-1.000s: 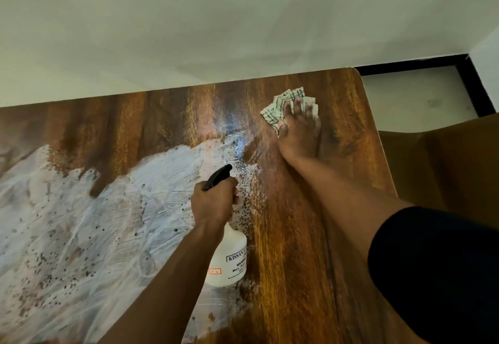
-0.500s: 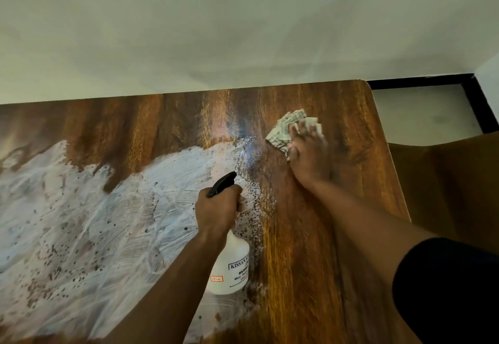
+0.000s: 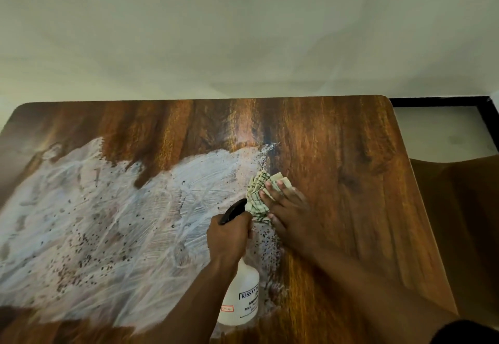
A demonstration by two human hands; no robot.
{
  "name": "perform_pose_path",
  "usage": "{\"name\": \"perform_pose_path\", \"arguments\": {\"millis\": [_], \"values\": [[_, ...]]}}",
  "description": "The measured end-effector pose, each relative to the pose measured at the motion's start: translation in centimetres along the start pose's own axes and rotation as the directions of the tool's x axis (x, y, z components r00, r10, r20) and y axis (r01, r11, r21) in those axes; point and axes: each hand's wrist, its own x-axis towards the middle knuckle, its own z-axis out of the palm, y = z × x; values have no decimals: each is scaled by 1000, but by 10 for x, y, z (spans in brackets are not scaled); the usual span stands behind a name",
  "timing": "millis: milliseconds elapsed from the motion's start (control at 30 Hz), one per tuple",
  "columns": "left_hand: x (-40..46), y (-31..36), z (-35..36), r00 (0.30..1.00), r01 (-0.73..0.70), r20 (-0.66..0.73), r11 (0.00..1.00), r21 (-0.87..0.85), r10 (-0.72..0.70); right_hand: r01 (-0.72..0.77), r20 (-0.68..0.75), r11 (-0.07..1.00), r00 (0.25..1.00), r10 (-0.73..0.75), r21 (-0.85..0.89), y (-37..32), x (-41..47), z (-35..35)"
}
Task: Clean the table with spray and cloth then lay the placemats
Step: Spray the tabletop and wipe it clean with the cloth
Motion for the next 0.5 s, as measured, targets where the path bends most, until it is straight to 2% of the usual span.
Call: {"name": "perform_pose_path", "arguments": {"millis": [67,100,200,267,333,400,500], "values": [[-3,-6,-5,1000,14,14,1000,4,-14,-41,-31,999,999,41,-4,12,3,-8],[-4,-10,-9,999,19,28,1000,14,-20,-128,-56,992,990,129,20,17,4,-12],[-11,-20,-18,998,31,55,999,12,-31,-396,-132,910,902,411,127,19,3,-20],[-15,-26,-24,998,24,55,1000,-5,-23,-463,-164,872,859,486,159,9,3,-17],[-20,-31,-29,997,26,73,1000,-10,-25,-471,-166,866,852,496,169,-11,-1,-15],[-24,-36,-34,996,36,85,999,3,-36,-425,-118,896,891,439,126,-39,-11,-6],[-27,-48,-44,995,33,95,999,13,-34,-223,-18,974,975,224,29,-75,-37,16]]}}
